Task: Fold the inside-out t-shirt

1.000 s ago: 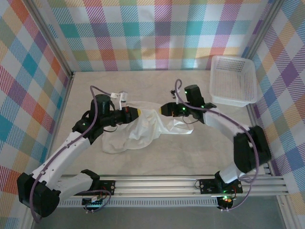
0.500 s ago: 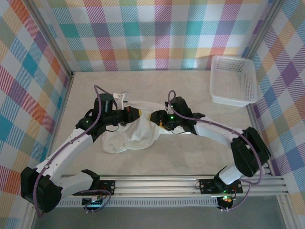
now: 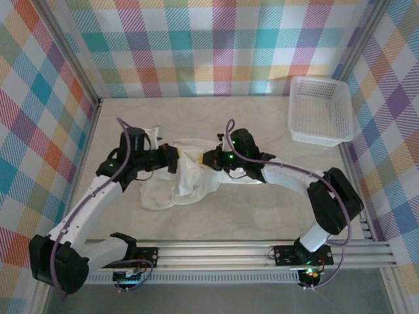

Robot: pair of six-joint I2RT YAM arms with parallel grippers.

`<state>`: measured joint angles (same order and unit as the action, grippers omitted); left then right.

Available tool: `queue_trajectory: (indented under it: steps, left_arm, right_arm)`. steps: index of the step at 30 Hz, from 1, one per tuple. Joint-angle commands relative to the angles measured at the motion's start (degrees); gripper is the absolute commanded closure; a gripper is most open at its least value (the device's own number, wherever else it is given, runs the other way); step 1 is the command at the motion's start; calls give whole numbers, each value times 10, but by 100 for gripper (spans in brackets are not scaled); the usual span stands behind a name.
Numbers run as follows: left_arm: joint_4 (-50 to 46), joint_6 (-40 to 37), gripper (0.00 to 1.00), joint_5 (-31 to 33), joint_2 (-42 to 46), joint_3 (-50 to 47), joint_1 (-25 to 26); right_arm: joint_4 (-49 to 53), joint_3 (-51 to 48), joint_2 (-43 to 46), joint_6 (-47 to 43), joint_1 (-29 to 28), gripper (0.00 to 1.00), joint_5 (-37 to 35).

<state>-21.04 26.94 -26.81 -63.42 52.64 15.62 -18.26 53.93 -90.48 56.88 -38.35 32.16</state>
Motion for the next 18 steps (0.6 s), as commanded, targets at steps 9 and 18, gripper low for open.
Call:
queue_trajectory:
  steps: [9,18]
  left_arm:
    - [88,12,86,-105,-29,-96,-73]
    - [-47,-46,50,-85,68,-21,-34]
  right_arm:
    - [-533,-48,0,176,64,100,235]
    - [-425,-22,-30,145,70,100,295]
